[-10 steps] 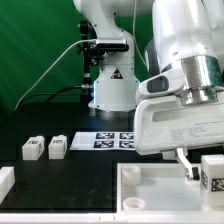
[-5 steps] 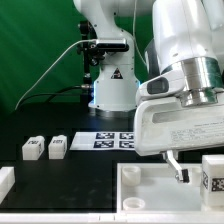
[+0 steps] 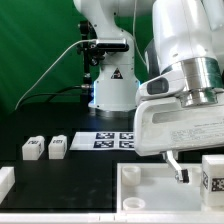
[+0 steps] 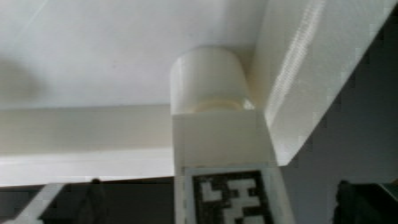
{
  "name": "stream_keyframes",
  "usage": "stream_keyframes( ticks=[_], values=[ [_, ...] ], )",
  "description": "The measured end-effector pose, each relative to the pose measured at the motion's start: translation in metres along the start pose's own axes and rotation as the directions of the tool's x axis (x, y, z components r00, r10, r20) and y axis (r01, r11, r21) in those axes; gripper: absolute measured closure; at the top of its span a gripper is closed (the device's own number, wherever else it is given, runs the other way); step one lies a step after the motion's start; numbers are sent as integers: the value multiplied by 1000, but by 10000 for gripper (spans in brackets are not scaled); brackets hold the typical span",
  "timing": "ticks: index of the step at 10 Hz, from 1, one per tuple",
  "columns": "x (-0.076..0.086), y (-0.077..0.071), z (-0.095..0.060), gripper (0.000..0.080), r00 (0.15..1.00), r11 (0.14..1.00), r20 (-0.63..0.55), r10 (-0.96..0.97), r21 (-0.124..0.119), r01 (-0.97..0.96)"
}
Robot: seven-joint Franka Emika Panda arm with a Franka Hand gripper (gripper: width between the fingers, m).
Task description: Assemble one leg
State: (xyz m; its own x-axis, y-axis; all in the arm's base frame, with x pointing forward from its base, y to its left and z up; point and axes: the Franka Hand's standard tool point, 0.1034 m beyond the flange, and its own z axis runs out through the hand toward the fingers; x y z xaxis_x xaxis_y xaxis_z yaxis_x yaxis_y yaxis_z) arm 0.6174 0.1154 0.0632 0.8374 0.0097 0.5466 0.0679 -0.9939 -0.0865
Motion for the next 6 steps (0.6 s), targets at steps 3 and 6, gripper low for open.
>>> stream_keyframes(
  ticks=[3,6],
  values=[
    [32,-6,-21,151,991,999,132,35,20,-38],
    [36,-1,-16,151,855,997,519,31,49,-65]
  ],
)
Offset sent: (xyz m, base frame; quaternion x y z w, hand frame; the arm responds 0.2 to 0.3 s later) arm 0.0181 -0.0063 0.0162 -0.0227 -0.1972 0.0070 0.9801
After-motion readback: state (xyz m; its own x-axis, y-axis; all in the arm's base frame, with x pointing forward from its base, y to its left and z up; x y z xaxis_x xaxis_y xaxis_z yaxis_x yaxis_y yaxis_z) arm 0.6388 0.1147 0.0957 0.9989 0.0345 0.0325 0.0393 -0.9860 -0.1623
